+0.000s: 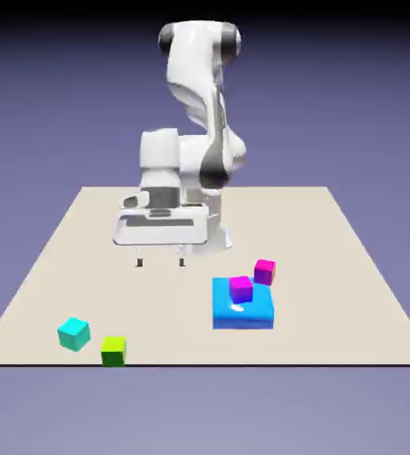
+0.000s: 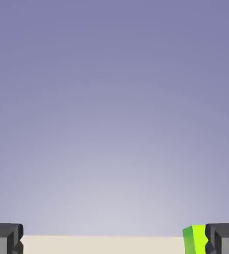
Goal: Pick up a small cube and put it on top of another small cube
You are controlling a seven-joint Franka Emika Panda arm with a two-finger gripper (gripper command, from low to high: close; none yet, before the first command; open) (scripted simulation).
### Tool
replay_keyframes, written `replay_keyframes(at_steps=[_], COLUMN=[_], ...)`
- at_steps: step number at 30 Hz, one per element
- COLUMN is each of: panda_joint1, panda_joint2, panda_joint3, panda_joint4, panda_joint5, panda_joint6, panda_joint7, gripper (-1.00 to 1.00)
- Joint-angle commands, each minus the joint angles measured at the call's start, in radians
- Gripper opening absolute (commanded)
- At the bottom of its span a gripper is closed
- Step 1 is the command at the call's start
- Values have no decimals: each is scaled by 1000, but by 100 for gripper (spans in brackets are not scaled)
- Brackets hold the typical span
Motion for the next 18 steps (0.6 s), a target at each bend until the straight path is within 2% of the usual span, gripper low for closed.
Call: replay_keyframes(at_steps=[1,12,18], panda_joint1=[2,3,-105], panda_joint2=[36,428,609], panda_joint3=[-13,-152,-13], panda_joint4=[21,242,335], panda_joint5=[22,262,383], panda_joint6=[-9,-111,-13], panda_joint7=[-30,-356,-458], gripper=[0,0,0])
